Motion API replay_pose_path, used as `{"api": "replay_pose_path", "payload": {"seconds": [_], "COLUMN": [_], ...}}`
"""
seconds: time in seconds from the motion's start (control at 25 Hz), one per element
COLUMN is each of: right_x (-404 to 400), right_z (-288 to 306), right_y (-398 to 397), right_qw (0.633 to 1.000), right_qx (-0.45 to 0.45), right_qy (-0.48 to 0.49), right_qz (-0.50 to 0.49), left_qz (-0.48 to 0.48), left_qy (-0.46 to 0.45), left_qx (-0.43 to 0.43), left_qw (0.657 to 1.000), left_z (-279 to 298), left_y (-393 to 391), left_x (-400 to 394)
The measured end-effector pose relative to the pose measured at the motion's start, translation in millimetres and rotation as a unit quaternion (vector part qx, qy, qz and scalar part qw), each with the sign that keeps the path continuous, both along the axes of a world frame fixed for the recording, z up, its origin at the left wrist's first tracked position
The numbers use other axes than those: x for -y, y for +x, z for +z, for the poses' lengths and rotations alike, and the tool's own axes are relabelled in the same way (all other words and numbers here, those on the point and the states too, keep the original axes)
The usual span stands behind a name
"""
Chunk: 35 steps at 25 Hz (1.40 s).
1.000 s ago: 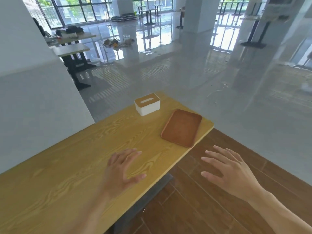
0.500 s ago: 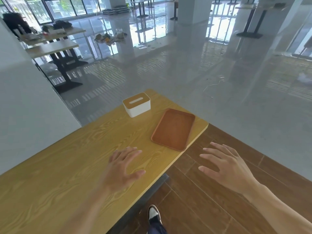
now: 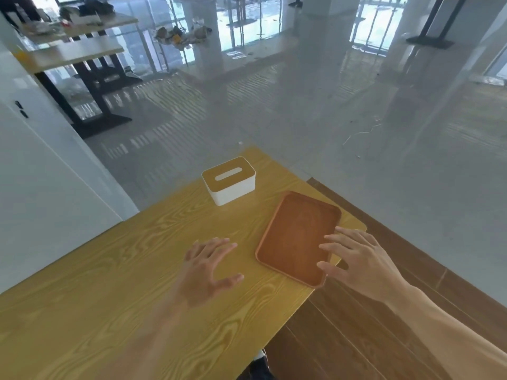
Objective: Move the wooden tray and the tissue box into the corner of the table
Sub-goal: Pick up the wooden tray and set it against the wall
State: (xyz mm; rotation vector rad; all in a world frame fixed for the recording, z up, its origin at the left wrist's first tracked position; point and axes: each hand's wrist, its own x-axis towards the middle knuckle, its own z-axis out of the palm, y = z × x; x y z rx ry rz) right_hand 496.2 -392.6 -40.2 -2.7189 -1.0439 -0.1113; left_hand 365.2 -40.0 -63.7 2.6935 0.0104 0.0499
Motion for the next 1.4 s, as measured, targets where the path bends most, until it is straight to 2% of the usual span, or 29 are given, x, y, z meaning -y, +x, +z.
{"api": "replay_pose_path", "payload": {"seconds": [0.36,0.52,0.72,0.96,1.16,1.28,1.4], "right_x": [-39.1,-29.5,-1.9,26.6,29.1,26.1,19.9], "right_z": [-45.0,-71.5,-102.7,-125.2,-149.0,-164.5,-171.6], "right_y": [82.7,125.0,174.5,218.8,229.7,225.6,219.4], "right_qw": [0.997,0.990,0.977,0.958,0.905,0.871,0.853], "right_qx": [-0.050,-0.077,-0.155,-0.224,-0.359,-0.443,-0.478], "right_qy": [-0.049,-0.103,-0.147,-0.165,-0.188,-0.155,-0.102], "right_qz": [0.030,0.063,0.030,-0.072,-0.128,-0.144,-0.184], "left_qz": [0.036,0.081,0.173,0.310,0.434,0.489,0.519], "left_qy": [-0.010,0.012,-0.018,-0.001,-0.099,-0.165,-0.183], "left_qx": [-0.059,-0.157,-0.331,-0.343,-0.341,-0.319,-0.306], "left_qw": [0.998,0.984,0.927,0.887,0.828,0.795,0.777], "left_z": [-50.3,-70.5,-95.1,-115.3,-124.1,-125.8,-126.6], "left_y": [52.0,67.0,88.3,115.1,128.2,128.6,128.6], "left_x": [-25.2,-1.6,41.2,86.1,113.4,131.4,148.8]}}
